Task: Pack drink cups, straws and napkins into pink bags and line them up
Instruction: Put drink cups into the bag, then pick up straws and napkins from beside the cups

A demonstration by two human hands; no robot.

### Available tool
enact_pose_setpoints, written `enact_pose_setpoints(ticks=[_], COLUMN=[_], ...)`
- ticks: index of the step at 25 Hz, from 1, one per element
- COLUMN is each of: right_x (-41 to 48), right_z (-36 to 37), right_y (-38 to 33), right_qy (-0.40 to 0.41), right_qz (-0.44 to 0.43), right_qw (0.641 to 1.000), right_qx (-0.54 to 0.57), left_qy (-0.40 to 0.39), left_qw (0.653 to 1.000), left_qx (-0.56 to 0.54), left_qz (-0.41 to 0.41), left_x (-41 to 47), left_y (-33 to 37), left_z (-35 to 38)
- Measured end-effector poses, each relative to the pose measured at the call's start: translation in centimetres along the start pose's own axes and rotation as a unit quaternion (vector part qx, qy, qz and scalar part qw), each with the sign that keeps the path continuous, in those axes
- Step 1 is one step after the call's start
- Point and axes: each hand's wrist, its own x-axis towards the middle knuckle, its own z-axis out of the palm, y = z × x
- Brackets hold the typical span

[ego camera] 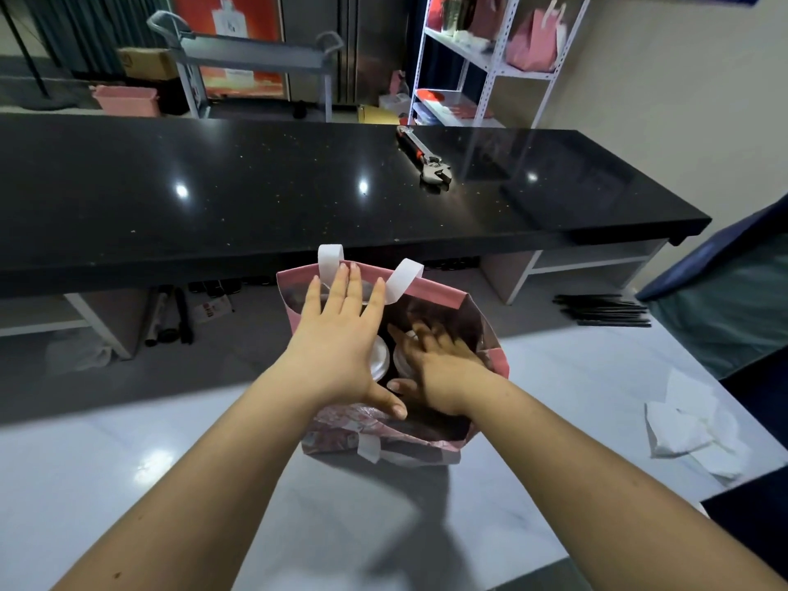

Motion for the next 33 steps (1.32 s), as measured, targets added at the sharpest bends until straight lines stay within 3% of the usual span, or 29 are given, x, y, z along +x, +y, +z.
enact_pose_setpoints(ticks=[9,12,15,23,29,33], right_x=[-0.5,-2.1,-4.9,-13.3,-15.6,-15.2], right_z=[-3.0,-8.2,-11.2,-7.2,-2.4,1.1], right_y=[-0.2,1.0,3.6,12.5,20.4,26.4], right_qy=[-0.033,0.092,0.163,0.321,0.325,0.261], right_qz=[-0.011,-0.030,0.013,0.151,0.196,0.221], right_qw=[0.999,0.995,0.985,0.930,0.915,0.932], right_qx=[0.004,0.038,0.052,0.096,0.139,0.122], left_qy=[0.051,0.102,0.142,0.151,0.151,0.080], left_qw=[0.997,0.992,0.986,0.975,0.963,0.967], left_qx=[-0.055,-0.075,-0.080,-0.154,-0.217,-0.242], left_qz=[-0.014,-0.021,-0.021,0.060,0.057,0.013], left_x=[0.0,1.2,2.7,8.1,13.3,16.8], left_y=[0.1,0.6,2.7,17.3,26.1,29.2], left_z=[-1.0,-2.8,-4.5,-5.1,-1.6,3.6])
